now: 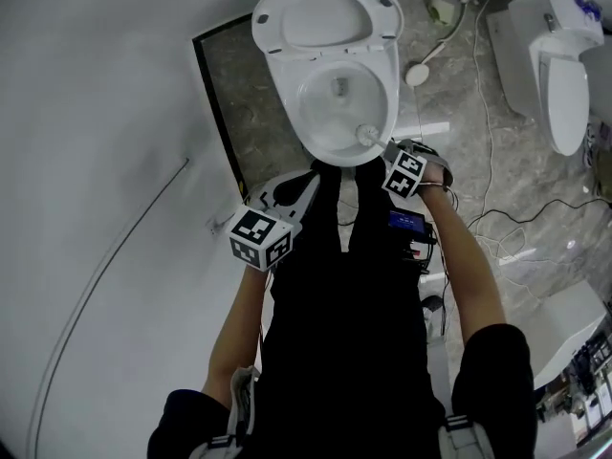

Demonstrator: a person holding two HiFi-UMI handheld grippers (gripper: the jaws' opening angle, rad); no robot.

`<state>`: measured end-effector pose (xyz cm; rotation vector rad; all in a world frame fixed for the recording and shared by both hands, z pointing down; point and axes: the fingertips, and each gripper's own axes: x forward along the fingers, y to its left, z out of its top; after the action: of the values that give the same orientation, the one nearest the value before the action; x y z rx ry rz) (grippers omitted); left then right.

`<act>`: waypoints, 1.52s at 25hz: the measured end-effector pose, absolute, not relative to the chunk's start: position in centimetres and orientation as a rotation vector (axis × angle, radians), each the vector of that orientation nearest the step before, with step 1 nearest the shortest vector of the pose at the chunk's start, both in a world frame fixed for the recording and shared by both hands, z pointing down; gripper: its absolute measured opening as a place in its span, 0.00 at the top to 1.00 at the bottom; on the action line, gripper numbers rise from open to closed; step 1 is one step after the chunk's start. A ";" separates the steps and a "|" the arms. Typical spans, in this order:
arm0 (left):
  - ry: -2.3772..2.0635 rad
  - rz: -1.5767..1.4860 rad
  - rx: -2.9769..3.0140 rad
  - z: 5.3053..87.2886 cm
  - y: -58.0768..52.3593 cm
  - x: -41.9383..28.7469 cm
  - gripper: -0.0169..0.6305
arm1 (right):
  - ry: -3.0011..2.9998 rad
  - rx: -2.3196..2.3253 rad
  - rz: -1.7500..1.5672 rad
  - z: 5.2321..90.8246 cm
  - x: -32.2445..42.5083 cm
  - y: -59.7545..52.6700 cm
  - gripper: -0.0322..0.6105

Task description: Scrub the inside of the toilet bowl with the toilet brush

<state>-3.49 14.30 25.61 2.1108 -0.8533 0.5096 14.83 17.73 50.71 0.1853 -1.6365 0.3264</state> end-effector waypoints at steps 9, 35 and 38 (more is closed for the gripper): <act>-0.942 0.458 2.120 22.2 14.2 -4.4 0.96 | -1.693 0.274 0.381 47.3 13.6 14.8 0.70; -1.010 0.305 2.298 14.0 9.9 0.3 0.96 | -2.065 0.539 0.392 28.7 17.1 10.9 0.70; -1.029 0.312 2.323 12.7 9.6 0.3 0.96 | -2.122 0.619 0.420 25.8 17.6 11.0 0.70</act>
<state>0.26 9.59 12.68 2.3231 -1.0287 0.3122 17.57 10.96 25.76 0.6186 -2.1219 0.4199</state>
